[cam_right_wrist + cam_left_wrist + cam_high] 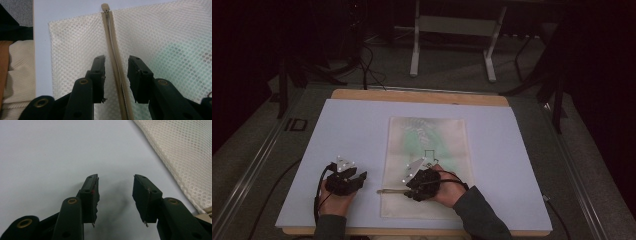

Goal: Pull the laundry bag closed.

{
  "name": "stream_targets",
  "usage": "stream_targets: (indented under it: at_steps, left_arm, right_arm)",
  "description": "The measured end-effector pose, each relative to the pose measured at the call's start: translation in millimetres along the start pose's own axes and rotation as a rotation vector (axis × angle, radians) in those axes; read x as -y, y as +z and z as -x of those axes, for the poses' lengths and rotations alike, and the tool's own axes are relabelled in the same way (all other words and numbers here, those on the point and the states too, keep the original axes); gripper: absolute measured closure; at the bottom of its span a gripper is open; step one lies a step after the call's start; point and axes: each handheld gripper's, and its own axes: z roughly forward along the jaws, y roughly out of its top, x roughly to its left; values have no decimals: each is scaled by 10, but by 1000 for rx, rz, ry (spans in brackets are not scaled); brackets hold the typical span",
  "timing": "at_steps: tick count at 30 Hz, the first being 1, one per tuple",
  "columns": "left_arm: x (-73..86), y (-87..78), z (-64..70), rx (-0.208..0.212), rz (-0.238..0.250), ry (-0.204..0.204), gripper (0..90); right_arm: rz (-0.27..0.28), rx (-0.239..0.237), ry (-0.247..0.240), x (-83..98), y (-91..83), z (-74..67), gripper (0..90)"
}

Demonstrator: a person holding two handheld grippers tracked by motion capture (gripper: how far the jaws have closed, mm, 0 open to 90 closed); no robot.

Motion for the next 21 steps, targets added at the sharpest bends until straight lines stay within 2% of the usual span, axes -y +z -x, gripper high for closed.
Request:
stream_targets:
  at_steps: [11,21]
  left_arm:
    - [0,2,-1,3,-6,5,550]
    - [1,5,-6,5,-8,5,549]
  right_arm:
    - [13,-18,-6,-75,73,-9,709]
    - [11,-34,-29,-229,164,-33,753]
